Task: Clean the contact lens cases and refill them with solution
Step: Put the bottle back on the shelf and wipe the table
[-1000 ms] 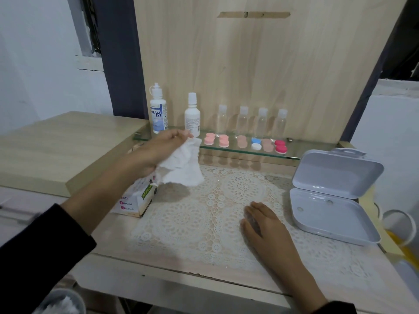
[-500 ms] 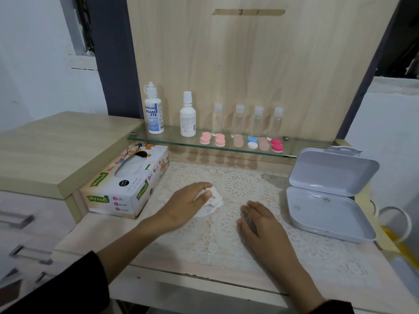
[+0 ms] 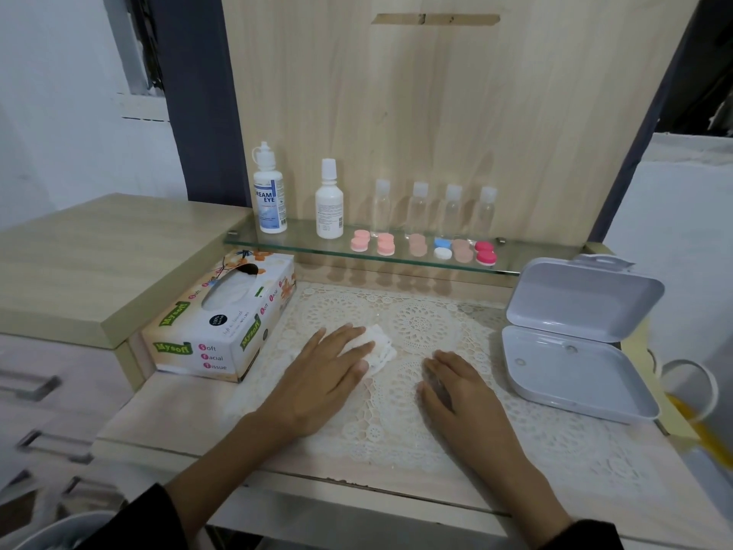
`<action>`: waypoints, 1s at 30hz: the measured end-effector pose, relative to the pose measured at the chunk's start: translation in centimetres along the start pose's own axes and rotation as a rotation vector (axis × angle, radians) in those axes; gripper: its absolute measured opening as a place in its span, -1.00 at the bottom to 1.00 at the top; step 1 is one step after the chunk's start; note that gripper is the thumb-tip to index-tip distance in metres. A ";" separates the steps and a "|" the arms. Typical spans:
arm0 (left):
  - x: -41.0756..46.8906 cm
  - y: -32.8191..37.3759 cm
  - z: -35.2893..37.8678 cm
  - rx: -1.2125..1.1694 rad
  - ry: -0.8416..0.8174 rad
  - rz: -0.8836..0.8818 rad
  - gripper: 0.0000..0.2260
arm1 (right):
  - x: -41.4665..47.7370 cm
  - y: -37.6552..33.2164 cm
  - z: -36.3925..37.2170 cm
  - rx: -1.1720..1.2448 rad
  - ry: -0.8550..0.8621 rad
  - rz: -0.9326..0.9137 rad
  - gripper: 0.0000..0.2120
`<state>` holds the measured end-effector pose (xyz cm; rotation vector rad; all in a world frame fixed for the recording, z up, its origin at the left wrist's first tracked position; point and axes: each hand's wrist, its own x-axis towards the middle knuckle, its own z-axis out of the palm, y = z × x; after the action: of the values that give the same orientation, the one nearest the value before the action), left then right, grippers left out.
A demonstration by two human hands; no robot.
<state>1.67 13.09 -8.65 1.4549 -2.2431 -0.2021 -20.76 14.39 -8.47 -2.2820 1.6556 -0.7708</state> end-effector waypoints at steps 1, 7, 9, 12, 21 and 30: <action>0.0 0.0 -0.1 0.011 0.033 -0.001 -0.50 | 0.1 0.0 0.1 0.000 0.002 -0.002 -0.58; 0.6 0.0 -0.5 0.002 -0.023 -0.102 -0.57 | 0.1 0.2 0.2 -0.005 -0.026 0.013 -0.46; 0.8 0.0 -0.3 -0.009 -0.076 -0.140 -0.58 | 0.0 0.2 0.2 0.000 -0.032 0.013 -0.46; 0.8 0.0 0.4 0.083 -0.122 -0.100 -0.57 | 0.1 0.2 0.2 -0.016 -0.033 -0.003 -0.48; 0.6 0.5 0.4 0.035 -0.178 0.024 -0.54 | 0.3 -0.5 0.4 -0.173 -0.289 -0.323 -0.46; -2.4 -1.7 -1.4 0.029 -0.071 -0.119 -0.20 | 0.4 -0.7 -0.3 -0.087 -0.343 -0.266 -0.43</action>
<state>4.51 14.74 -8.71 1.6226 -2.2244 -0.2636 -20.22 14.27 -7.80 -2.5529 1.2744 -0.3301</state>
